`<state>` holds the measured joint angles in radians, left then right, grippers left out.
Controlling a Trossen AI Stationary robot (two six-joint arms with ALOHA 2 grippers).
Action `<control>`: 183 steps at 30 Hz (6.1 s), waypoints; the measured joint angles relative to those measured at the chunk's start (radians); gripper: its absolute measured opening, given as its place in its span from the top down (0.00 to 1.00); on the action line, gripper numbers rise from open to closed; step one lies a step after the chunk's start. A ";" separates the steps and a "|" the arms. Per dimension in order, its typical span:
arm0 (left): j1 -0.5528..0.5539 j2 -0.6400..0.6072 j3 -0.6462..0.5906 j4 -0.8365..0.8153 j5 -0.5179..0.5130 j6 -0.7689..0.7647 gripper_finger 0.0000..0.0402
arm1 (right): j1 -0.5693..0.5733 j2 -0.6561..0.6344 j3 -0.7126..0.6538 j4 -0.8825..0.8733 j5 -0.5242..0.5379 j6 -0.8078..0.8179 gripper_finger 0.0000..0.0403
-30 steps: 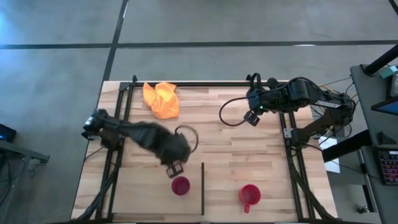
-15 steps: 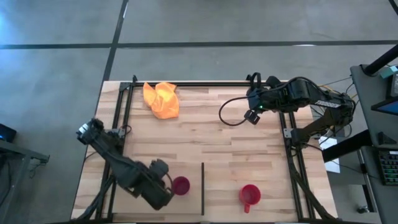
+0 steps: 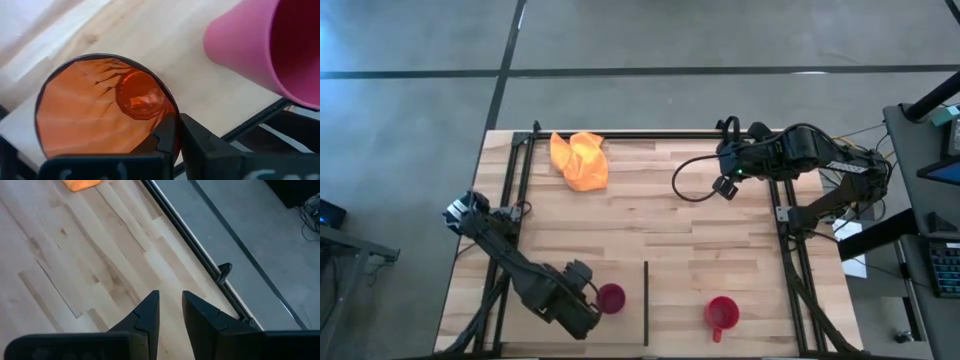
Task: Stack small to large cups/mugs on shelf
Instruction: Put the orange cup on the shelf, then put the red mug on the shelf
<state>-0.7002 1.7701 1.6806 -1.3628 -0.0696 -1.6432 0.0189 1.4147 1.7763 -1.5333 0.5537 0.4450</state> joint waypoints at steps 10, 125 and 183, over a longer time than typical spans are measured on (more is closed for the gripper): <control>0.000 0.000 -0.002 0.060 0.003 0.001 1.00 | 0.000 0.000 0.000 0.003 -0.001 0.000 0.81; 0.052 -0.199 0.042 0.054 -0.044 0.194 0.80 | 0.631 0.328 -0.588 0.595 -0.603 0.660 0.96; 0.079 -0.230 0.048 -0.040 -0.148 0.214 0.80 | -0.042 1.059 0.573 0.463 -0.689 -0.174 0.97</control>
<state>-0.6214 1.5398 1.7285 -1.4029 -0.2176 -1.4292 -0.0235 2.4741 2.3490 -1.0705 -0.1354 0.2711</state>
